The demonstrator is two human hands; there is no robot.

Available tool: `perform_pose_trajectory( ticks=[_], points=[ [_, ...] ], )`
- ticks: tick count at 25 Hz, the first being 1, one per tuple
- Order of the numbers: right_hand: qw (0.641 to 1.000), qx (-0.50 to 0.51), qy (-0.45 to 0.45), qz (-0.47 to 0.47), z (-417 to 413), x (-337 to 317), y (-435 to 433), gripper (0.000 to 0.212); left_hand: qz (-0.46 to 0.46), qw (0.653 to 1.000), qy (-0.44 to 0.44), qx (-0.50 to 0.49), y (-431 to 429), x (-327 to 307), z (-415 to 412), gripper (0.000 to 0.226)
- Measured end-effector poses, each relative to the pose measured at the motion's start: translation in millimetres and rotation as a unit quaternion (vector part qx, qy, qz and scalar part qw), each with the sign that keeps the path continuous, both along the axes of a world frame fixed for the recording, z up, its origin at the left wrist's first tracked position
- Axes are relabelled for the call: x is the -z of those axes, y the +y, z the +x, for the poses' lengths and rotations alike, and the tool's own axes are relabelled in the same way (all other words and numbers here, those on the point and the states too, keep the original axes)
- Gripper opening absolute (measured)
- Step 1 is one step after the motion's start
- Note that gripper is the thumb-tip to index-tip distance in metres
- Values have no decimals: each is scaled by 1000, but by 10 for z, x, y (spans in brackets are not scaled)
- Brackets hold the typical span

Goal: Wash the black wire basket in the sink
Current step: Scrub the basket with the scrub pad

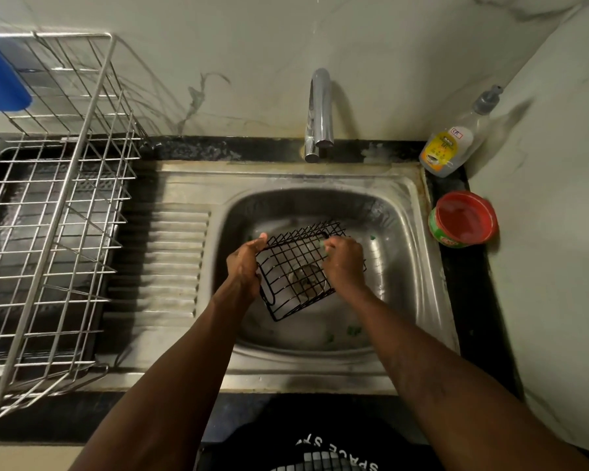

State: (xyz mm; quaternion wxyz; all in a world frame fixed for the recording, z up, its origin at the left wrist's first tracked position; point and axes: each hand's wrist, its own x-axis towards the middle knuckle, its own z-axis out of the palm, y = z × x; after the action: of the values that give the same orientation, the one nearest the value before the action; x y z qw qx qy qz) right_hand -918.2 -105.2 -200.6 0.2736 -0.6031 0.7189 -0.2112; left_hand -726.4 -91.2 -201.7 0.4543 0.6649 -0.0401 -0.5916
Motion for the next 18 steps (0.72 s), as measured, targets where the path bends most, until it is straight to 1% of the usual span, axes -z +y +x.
perform_pose_trajectory(
  ticks=[1, 2, 3, 5, 6, 7, 9, 12, 15, 17, 18],
  points=[
    [999, 26, 7, 31, -108, 3, -50, 20, 10, 1000, -1, 9, -5, 34, 2, 86],
    [999, 10, 11, 49, -111, -42, -64, 19, 15, 1000, -4, 11, -17, -1, -15, 80],
    [998, -37, -4, 53, -52, -133, -43, 16, 13, 1000, -8, 13, -36, -65, -33, 67],
    [989, -128, -68, 43, 100, -318, 46, 11, 18, 999, -30, 17, -91, -182, -54, 46],
    [985, -143, -91, 33, 116, -380, 58, 10, 20, 999, -47, 17, -118, -244, -64, 38],
    [985, -132, -108, 27, 91, -421, 32, 11, 13, 998, -59, 11, -153, -293, -68, 30],
    [987, -73, -142, 12, -38, -517, -60, 12, 2, 998, -55, 4, -235, -476, -104, 11],
    [985, -28, -167, -17, -273, -667, -115, 15, -1, 999, -44, 20, -404, -740, -216, 12],
    [984, -2, -165, -63, -450, -785, -23, 9, -19, 998, -39, 45, -528, -966, -402, 7],
    [982, 34, -157, -99, -586, -810, 22, 8, -8, 995, -76, 69, -565, -1074, -536, 6],
    [979, 59, -159, -115, -674, -829, 37, 9, 1, 989, -121, 87, -565, -1114, -606, 12]
  ],
)
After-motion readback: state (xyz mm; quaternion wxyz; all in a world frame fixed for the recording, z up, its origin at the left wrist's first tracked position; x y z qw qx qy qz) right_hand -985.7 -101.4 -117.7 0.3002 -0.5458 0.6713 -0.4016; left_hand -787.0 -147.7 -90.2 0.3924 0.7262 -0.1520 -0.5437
